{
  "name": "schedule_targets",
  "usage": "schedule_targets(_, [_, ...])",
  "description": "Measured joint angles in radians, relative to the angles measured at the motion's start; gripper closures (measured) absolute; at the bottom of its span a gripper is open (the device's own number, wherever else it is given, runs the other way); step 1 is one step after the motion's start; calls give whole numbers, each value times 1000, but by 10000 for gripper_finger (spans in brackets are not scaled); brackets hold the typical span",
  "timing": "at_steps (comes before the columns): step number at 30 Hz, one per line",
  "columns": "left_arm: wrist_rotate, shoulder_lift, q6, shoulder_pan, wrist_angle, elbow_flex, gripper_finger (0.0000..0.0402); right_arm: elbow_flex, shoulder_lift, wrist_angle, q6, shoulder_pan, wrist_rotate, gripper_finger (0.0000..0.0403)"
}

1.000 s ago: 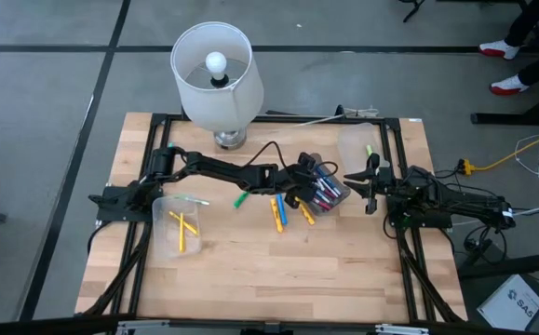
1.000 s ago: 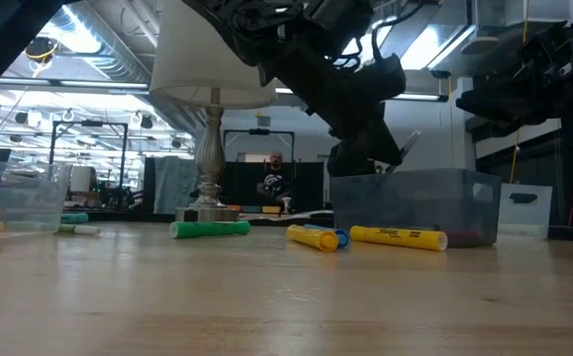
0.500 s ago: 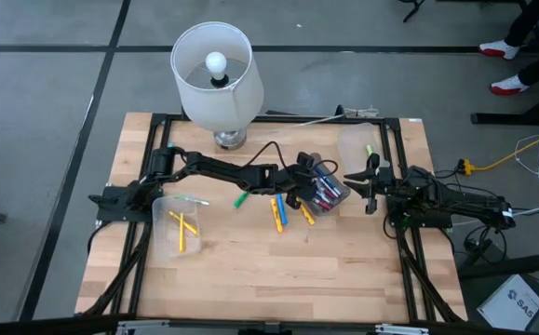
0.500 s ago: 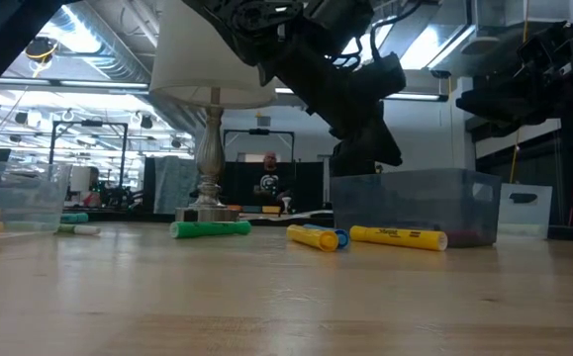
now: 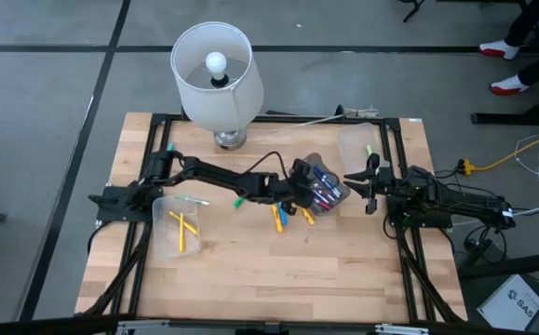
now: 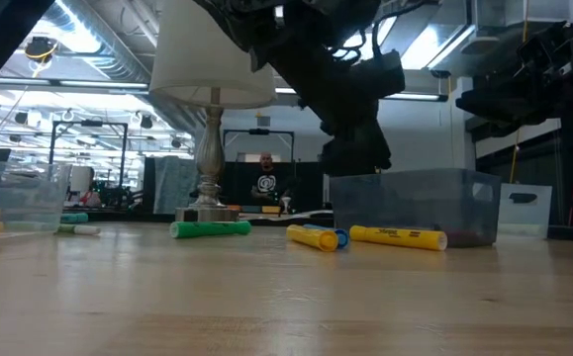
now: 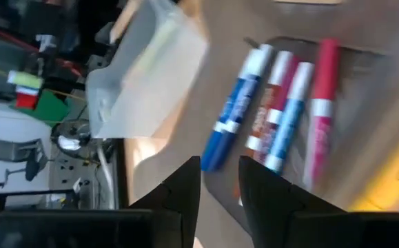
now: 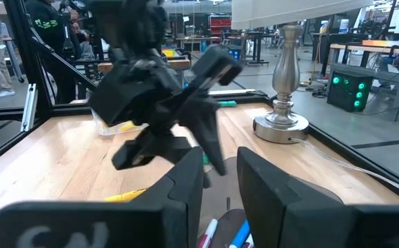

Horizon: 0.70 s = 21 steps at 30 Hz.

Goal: Pick & Place Markers
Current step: Put the light green marker pen into the black bin

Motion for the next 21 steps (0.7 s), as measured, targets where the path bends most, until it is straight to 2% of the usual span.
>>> schedule_targets(9, [30,-28,-78,-37,-125,-1,307,0,0,0,0,0,0,312])
schedule_targets(17, [110,-123,-141,-23,-112,0,311,0,0,0,0,0,0,312])
schedule_targets(21, [119,-169,-152,-19,-163,0,308,0,0,0,0,0,0,312])
